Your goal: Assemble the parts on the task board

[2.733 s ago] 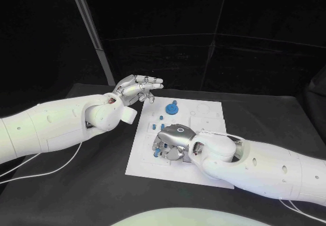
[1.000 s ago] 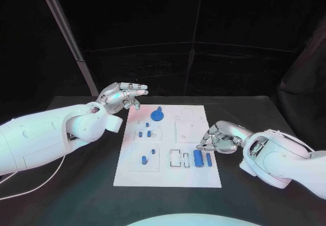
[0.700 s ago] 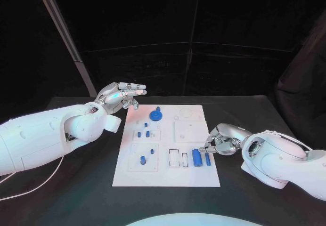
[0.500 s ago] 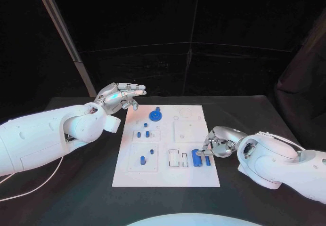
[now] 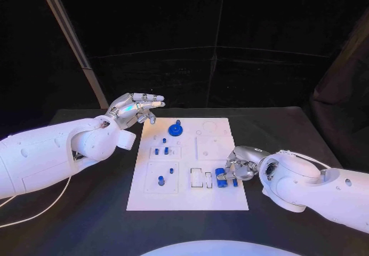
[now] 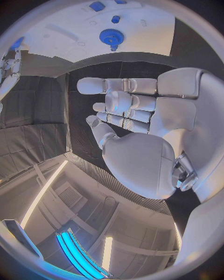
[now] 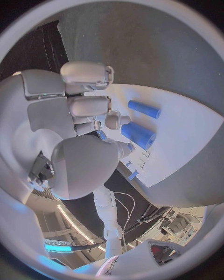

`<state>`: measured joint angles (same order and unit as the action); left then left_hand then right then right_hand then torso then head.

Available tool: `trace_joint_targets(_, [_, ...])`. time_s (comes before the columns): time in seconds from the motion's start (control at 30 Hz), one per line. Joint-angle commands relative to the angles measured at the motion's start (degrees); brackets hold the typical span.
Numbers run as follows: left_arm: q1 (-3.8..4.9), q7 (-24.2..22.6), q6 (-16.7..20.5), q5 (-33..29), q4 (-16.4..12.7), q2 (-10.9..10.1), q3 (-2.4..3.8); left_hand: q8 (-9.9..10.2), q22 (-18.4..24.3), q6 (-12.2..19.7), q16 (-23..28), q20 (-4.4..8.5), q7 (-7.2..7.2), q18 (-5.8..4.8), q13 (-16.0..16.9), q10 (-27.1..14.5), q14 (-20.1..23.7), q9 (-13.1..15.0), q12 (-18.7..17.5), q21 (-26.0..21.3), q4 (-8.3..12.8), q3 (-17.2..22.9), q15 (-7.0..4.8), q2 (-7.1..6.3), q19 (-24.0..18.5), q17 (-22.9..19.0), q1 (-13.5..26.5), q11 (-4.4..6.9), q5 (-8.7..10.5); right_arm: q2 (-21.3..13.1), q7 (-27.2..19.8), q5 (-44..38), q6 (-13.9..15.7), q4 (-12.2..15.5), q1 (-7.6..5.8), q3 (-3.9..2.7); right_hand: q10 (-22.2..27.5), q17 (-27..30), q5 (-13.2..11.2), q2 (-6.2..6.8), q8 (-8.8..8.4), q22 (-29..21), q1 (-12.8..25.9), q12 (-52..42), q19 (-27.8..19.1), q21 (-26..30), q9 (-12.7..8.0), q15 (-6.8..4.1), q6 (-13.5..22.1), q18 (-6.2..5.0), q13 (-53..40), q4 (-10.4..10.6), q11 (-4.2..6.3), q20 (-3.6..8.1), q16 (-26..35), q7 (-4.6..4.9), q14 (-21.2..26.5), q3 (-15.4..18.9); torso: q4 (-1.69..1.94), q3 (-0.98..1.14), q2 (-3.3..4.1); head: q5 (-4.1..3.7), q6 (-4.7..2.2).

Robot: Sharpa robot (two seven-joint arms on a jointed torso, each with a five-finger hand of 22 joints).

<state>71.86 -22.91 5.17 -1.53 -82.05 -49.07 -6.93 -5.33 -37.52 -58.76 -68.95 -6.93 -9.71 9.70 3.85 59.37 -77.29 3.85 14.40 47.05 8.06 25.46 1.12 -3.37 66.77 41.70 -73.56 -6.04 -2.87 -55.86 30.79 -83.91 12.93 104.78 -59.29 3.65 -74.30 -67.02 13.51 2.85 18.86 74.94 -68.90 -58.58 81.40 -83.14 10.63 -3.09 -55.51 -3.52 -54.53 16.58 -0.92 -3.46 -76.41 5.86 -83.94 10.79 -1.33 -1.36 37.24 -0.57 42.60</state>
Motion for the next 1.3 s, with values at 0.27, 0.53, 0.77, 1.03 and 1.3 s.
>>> trace_joint_targets(0.27, [0.06,-0.4,-0.6,0.1,0.0,0.0,0.01,0.1,0.1,0.0,0.2,0.04,0.0,0.83,0.0,-0.3,0.5,0.0,0.3,-0.3,0.0,-0.3,-0.04,0.21,-0.4,-0.1,-0.3,-0.06,0.0,1.7,2.4,-2.7,-3.0,-1.3,0.64,0.01,0.2,-0.4,-0.1,-0.45,0.82,0.7,-0.6,-0.5,0.4,-0.3,0.5,0.18,0.6,0.33,-0.6,-0.1,-0.25,0.03,-0.4,-0.09,-2.4,0.3,0.05,-0.01,-0.05,0.13,0.27])
trace_joint_targets(0.53, [0.06,-0.3,-0.6,0.1,0.0,-0.1,-0.01,0.1,0.1,-0.1,0.2,0.05,0.04,0.84,0.0,-0.2,0.5,0.1,0.4,-0.4,0.0,-0.4,-0.08,0.21,-0.4,-0.1,-0.2,-0.01,0.0,2.5,3.2,-3.1,-2.2,-1.5,1.2,0.01,0.1,-1.5,2.6,-2.11,2.97,0.9,-2.3,-0.9,0.4,-0.4,1.9,-0.02,0.3,0.35,-2.0,-0.3,0.07,0.14,-1.0,-0.5,-2.5,0.4,0.06,-0.01,-0.04,0.23,0.28])
trace_joint_targets(0.77, [0.06,-0.3,-0.6,0.1,-0.1,-0.2,-0.02,0.1,0.1,-0.1,0.2,0.05,0.04,0.84,0.0,-0.2,0.5,0.1,0.4,-0.4,0.0,-0.4,-0.08,0.21,-0.4,-0.1,-0.2,-0.01,0.0,2.1,2.6,-2.4,2.5,-0.5,1.32,0.0,-0.6,-2.6,5.9,-3.39,4.82,1.6,-3.3,-1.7,0.7,-0.7,3.2,-0.36,-0.2,0.48,-3.5,-0.4,0.49,0.42,-1.6,-0.99,-2.7,0.7,0.0,0.01,-0.1,0.37,0.23])
trace_joint_targets(1.03, [0.05,-0.3,-0.7,0.1,0.0,-0.1,-0.02,0.1,0.1,-0.1,0.2,0.05,0.04,0.84,0.0,-0.2,0.5,0.1,0.4,-0.4,0.0,-0.4,-0.08,0.21,-0.4,-0.1,-0.2,-0.01,0.0,0.1,-0.5,0.6,12.3,2.8,1.33,-0.04,-1.4,-3.9,8.8,-4.34,6.02,2.7,-4.2,-2.1,1.3,-1.3,4.4,-0.67,-0.6,0.7,-4.6,-0.4,0.88,0.73,-2.4,-1.4,-2.9,1.0,0.04,-0.02,-0.11,0.25,0.09])
trace_joint_targets(1.3, [0.04,-0.3,-0.6,0.1,-0.1,0.0,-0.03,0.1,0.1,0.0,0.2,0.06,0.03,0.85,0.0,-0.2,0.5,0.0,0.4,-0.4,0.0,-0.5,-0.08,0.16,-0.4,-0.1,-0.2,-0.01,0.0,0.7,-1.8,4.3,13.7,4.0,1.31,-0.06,-1.4,-3.9,9.3,-4.82,6.08,2.7,-4.1,-1.9,1.4,-1.3,4.6,-0.72,-0.5,0.72,-4.6,-0.2,0.92,0.79,-2.4,-1.42,-2.9,1.1,0.16,0.0,-0.05,0.32,0.06])
